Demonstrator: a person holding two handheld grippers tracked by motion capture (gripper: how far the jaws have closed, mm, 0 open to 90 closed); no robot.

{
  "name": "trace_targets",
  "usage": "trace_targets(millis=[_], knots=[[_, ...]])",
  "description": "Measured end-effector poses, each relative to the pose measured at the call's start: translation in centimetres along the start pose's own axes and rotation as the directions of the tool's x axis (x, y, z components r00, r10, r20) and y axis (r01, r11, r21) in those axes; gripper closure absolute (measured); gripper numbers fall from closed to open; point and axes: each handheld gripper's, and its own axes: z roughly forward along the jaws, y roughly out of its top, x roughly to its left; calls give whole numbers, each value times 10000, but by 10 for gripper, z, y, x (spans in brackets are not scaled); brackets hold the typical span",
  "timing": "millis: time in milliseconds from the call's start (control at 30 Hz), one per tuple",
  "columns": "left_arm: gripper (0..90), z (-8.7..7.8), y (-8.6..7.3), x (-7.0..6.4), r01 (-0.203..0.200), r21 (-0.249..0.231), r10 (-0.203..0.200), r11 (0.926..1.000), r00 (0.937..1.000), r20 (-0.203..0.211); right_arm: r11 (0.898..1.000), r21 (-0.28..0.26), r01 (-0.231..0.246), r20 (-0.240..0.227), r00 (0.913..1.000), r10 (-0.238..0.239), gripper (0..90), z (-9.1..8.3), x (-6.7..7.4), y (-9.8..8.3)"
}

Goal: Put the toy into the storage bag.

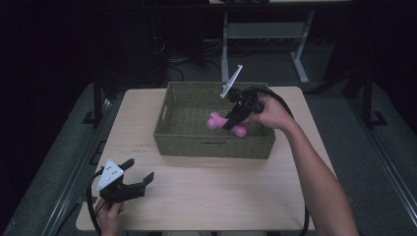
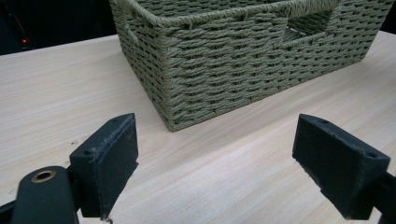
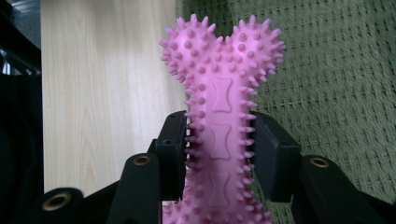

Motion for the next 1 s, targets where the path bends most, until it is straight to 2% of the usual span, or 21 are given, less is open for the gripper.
trace_targets(millis=[167,400,667,867,1000], knots=[[138,0,0,1,29,-6,-29,10000,10000,-14,9999,18,-157,-5,9999,157,577,1,-7,0],[138,-1,-1,1,52,-102,-52,9999,10000,16,9985,151,-532,38,9986,531,577,11,-21,-4],[139,-1,0,0,9,-54,-9,10000,10000,-5,9976,105,-685,-56,9976,686,576,19,-33,-7],[138,0,0,0,-41,-32,41,10000,10000,5,9958,131,-908,-39,9959,908,575,22,-39,-9],[138,-1,0,1,61,-122,-61,9999,10000,-11,9954,177,-947,10,9955,947,573,24,-40,-10]])
